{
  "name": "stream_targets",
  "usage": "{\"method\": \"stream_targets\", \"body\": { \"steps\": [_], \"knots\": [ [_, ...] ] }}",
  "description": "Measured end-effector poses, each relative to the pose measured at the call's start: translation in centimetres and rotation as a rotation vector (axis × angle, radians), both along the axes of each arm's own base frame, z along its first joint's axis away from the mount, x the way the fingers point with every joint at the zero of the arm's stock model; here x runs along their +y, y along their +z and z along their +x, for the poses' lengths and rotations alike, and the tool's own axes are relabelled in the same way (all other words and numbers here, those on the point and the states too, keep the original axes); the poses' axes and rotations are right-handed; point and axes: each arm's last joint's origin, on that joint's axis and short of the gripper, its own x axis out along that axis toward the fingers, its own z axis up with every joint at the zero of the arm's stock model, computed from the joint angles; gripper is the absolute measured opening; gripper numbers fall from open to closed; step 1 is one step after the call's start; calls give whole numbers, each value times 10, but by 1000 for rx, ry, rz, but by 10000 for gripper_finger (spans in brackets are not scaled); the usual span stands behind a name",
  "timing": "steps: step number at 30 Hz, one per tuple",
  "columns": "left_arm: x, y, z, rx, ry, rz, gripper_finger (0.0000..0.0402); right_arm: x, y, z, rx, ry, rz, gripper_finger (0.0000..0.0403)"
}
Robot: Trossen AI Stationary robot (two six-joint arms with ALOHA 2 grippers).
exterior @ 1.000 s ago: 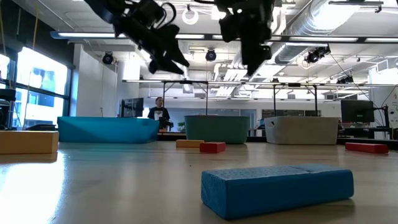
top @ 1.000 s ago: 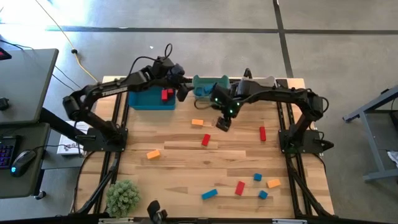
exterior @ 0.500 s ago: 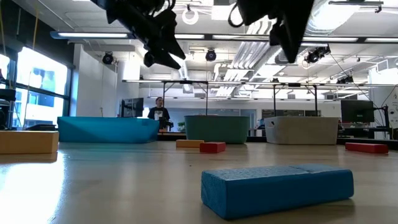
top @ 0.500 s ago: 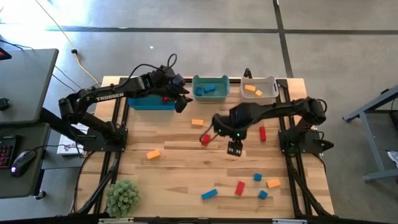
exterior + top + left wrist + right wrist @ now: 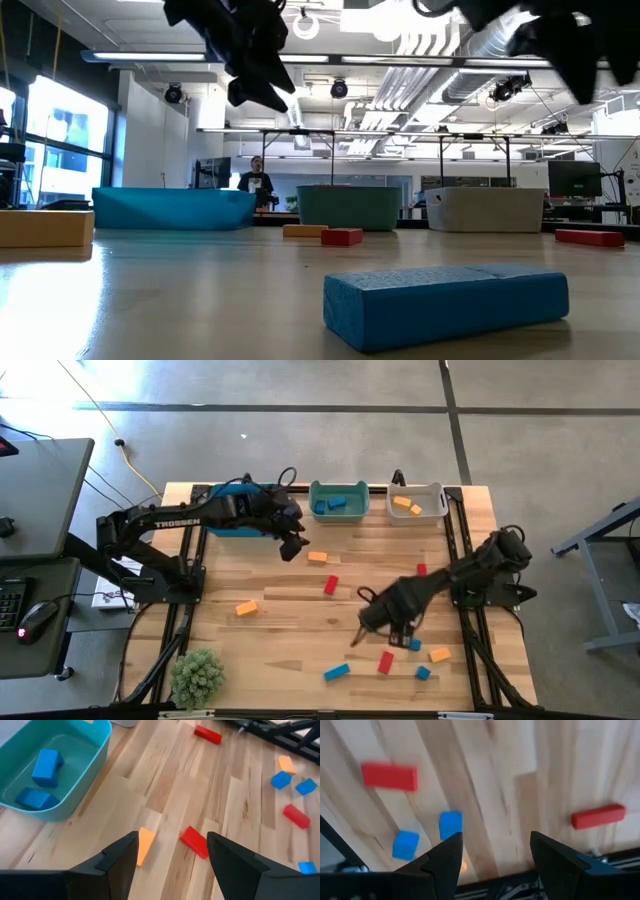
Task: Sort & place blocks by color
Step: Put the yellow block into the gray bin
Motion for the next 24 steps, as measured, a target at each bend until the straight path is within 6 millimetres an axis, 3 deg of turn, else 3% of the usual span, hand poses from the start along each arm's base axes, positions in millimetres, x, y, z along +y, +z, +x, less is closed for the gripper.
{"method": "stream_targets", "body": {
  "steps": [11,24],
  "knots": [
    [-16,-1,6,19,-29,24,225,45,-37,-45,164,177,12,220],
    [-27,-3,8,60,-22,29,225,91,-70,-88,94,416,34,220]
  ]
}}
